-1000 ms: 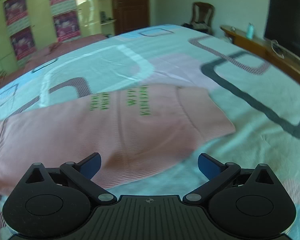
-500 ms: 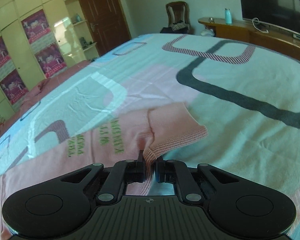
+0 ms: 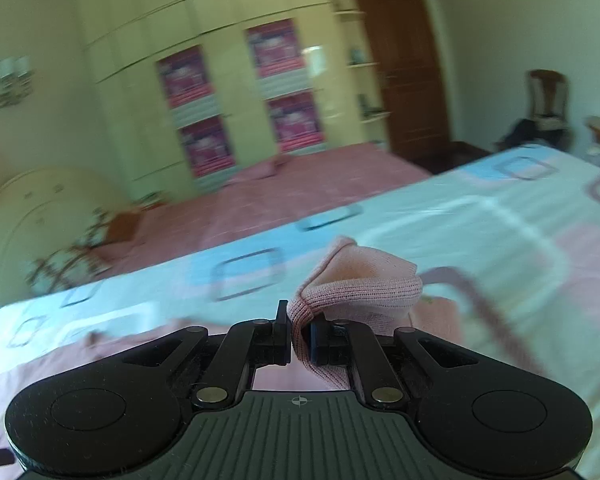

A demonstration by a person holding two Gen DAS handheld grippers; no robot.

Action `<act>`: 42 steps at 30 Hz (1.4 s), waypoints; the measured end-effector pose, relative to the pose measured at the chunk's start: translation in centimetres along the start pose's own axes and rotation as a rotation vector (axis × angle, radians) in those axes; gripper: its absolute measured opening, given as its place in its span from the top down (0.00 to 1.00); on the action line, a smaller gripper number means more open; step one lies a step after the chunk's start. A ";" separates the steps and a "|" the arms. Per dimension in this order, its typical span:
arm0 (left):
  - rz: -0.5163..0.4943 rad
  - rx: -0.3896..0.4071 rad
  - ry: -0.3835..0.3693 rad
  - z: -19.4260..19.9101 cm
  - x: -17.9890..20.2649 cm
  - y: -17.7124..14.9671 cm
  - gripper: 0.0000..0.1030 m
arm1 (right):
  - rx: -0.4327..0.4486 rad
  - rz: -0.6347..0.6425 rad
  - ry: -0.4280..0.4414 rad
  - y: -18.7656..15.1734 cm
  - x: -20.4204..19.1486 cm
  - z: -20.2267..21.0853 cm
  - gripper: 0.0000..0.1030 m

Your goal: Fold small clothes

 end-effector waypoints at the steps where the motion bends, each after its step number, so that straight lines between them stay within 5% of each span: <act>1: 0.006 0.003 0.007 0.0 -1.0 0.1 0.19 | -0.013 0.005 0.036 -0.7 -2.2 -0.5 0.93; 6: 0.022 0.008 0.013 -0.8 -5.0 0.0 0.19 | -0.112 0.049 0.181 -5.8 -12.3 -3.1 0.93; 11: 0.015 -0.007 -0.062 -2.2 -6.4 -0.2 0.17 | -0.226 0.063 0.230 -10.9 -17.8 -4.5 0.92; 13: 0.021 0.000 -0.107 -2.6 -6.5 -0.2 0.15 | -0.251 0.084 0.215 -12.2 -18.7 -4.5 0.81; 15: 0.022 0.006 -0.161 -3.1 -6.0 0.0 0.13 | -0.254 0.063 0.223 -12.6 -19.1 -3.9 0.41; 16: 0.020 0.009 -0.189 -3.3 -5.6 0.1 0.11 | -0.243 0.058 0.220 -12.6 -19.1 -3.4 0.37; 20: 0.000 0.018 -0.316 -3.8 -2.9 0.4 0.09 | -0.195 0.061 0.165 -11.4 -17.9 -1.1 0.37; 27: -0.165 0.040 -0.473 -3.9 6.0 -1.1 0.11 | -0.155 0.133 -0.131 -10.3 -10.0 4.0 0.37; 32: -0.304 0.065 -0.419 -5.9 10.9 -2.6 0.28 | -0.183 0.130 -0.248 -10.8 -4.5 4.5 0.37; 37: -0.220 0.070 -0.348 -8.4 10.6 -2.4 0.53 | -0.201 0.105 -0.287 -11.6 -0.5 4.5 0.37; 40: -0.170 0.112 -0.332 -8.7 9.9 -1.9 0.89 | -0.215 0.105 -0.261 -11.8 0.3 3.5 0.62; 42: -0.111 0.136 -0.319 -8.6 9.2 -1.0 0.91 | -0.220 0.080 -0.249 -11.8 0.7 2.6 0.66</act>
Point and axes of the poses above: each gripper's, at about its wrist camera, not at the fingertips, and z roughly against the way its jaws point, x to its right, y to its top, the point moved 2 cm from there along -z, roughly the way its jaws point, and after that the axes turned 13 degrees about x, right-handed, at the moved point
